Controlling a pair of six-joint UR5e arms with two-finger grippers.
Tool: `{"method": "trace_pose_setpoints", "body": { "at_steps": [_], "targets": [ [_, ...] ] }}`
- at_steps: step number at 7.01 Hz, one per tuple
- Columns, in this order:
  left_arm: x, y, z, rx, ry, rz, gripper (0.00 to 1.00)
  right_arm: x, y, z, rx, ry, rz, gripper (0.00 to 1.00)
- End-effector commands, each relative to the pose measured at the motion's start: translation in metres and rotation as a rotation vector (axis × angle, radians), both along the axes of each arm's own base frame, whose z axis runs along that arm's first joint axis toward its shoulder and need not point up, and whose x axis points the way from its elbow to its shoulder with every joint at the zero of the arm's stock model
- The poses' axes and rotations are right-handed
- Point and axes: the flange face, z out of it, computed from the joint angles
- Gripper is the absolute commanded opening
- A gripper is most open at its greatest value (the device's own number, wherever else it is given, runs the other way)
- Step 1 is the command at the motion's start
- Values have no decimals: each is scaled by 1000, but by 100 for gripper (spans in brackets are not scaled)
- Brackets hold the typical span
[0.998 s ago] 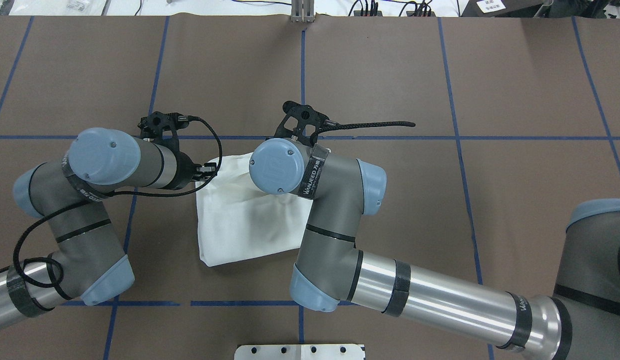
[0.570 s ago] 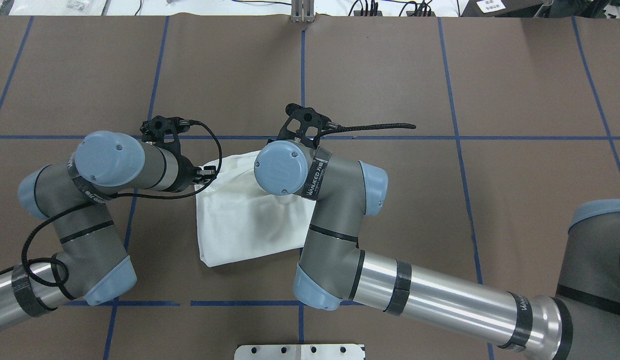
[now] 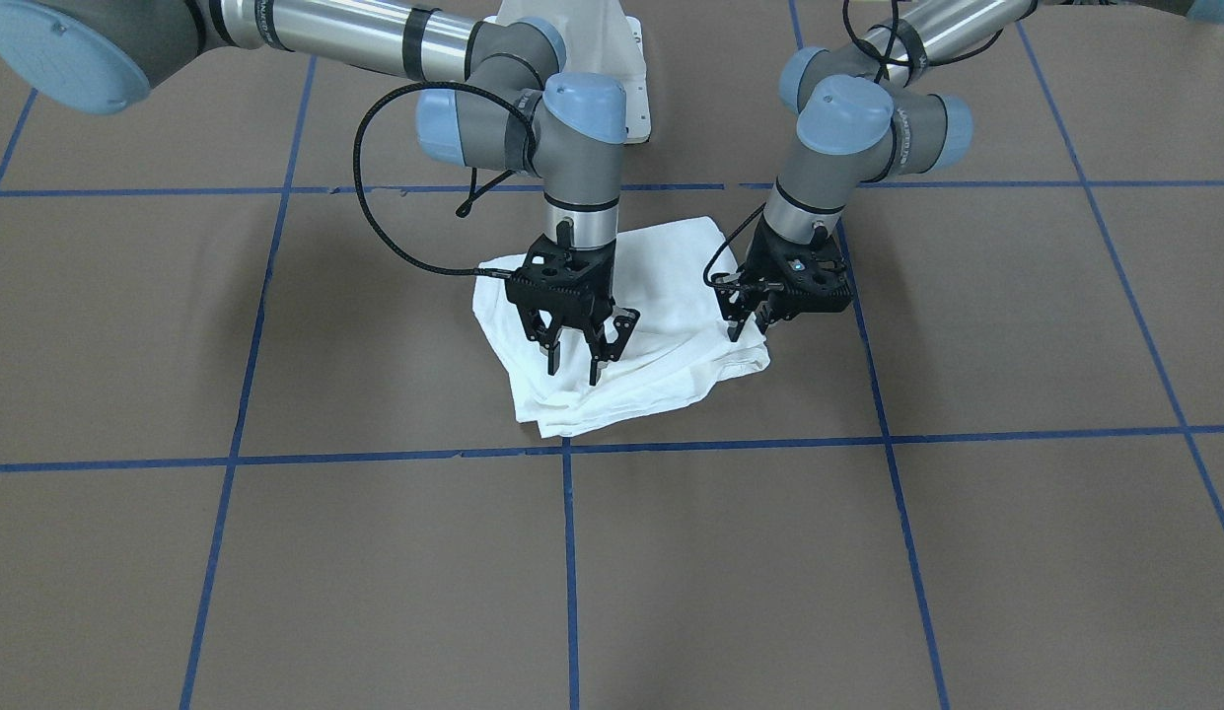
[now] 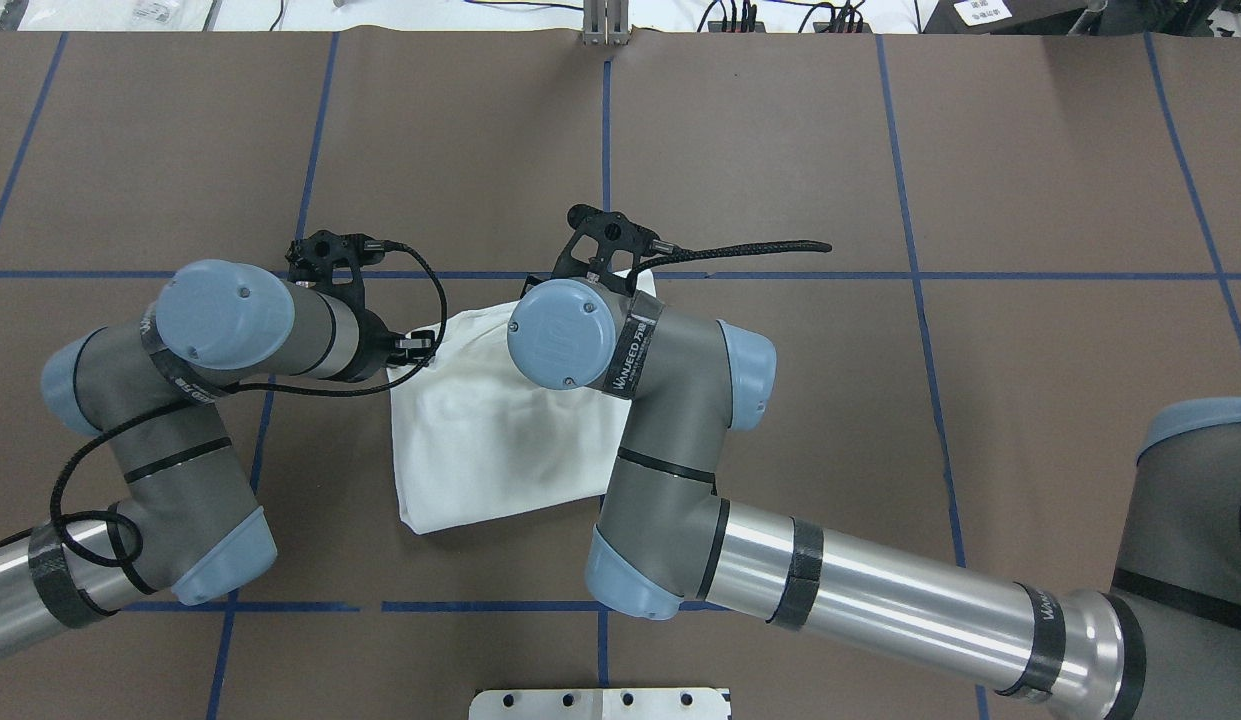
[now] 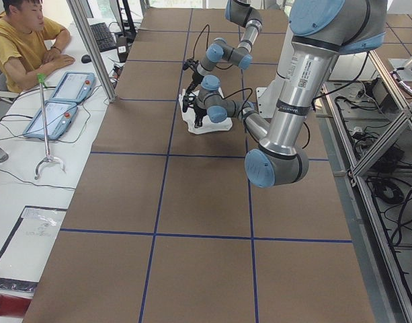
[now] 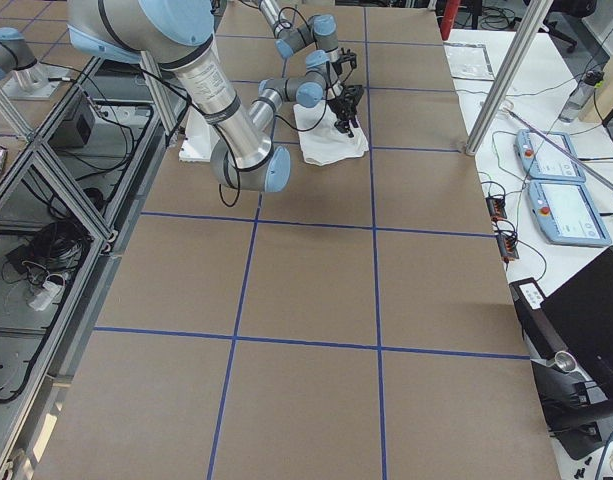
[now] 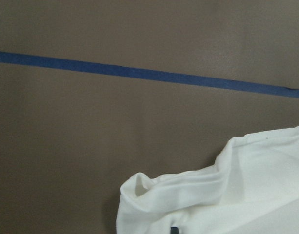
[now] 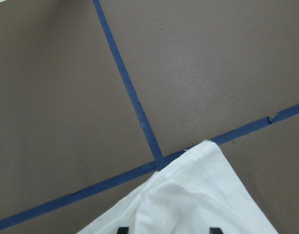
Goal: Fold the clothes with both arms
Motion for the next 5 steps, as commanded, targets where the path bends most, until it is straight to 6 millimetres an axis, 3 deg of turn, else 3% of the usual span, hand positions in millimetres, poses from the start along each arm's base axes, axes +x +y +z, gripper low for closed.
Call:
{"method": "trace_pose_setpoints", "body": {
  "at_steps": [1, 2, 3, 5],
  "targets": [
    [-62, -35, -13, 180, -33, 86, 100, 2, 1, -14, 29, -33, -16, 99],
    [-100, -55, -1, 223, -47, 143, 100, -3, 10, -12, 30, -32, -30, 99],
    [-117, -61, 9, 259, -64, 182, 100, -28, 42, -3, 43, -3, -101, 99],
    [-118, -61, 9, 252, -61, 175, 100, -43, 50, 10, 86, 74, -179, 99]
  ]
}}
